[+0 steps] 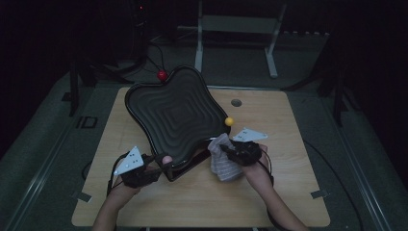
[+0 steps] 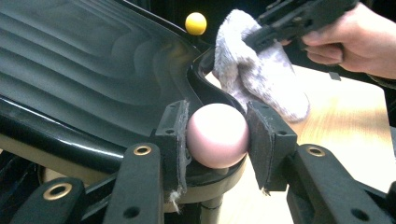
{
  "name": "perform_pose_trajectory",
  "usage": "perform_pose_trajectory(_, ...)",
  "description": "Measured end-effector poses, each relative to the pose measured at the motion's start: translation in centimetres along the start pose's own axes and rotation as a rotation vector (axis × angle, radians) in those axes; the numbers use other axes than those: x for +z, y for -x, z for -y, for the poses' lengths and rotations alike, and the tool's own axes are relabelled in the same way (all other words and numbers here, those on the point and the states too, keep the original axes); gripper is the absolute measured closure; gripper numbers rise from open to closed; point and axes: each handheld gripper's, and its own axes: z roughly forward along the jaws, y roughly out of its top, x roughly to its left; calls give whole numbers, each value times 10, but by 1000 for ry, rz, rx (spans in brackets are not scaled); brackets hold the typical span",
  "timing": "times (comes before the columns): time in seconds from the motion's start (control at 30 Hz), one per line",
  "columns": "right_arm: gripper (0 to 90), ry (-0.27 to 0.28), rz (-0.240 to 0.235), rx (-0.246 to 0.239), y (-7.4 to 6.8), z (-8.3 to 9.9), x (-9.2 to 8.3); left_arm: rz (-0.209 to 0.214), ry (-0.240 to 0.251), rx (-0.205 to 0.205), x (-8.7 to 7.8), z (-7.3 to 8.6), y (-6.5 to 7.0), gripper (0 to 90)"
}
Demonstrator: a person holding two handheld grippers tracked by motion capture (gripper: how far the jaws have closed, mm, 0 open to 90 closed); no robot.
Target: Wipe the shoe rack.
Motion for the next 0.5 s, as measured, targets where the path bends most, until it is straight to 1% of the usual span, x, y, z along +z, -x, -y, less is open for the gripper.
perform_pose_trajectory(0.07, 681, -13, 22, 1, 6, 2, 6, -1, 1, 2, 0, 0, 0, 602)
perform_pose_trajectory(0.13, 680, -18, 27, 23, 10, 6, 11, -1, -3, 4, 0, 0, 0, 602)
perform_pose_trajectory(0.17, 680, -22, 31, 25, 10, 8, 12, -1, -3, 3, 0, 0, 0, 602)
perform_pose_trajectory(0.23, 679, -42, 46, 12, 11, 11, 17, 1, -2, 2, 1, 0, 0, 602)
perform_pose_trajectory(0.3, 680, -56, 42, 29, 13, 13, 20, 1, -2, 2, 1, -1, 0, 602)
perform_pose_trajectory(0.37, 679, -55, 33, 26, 11, 11, 18, 3, -1, 3, 1, 0, 0, 602)
perform_pose_trajectory(0.5, 679, -14, 6, 12, 4, 1, 9, 4, 3, 4, 1, 0, 0, 602)
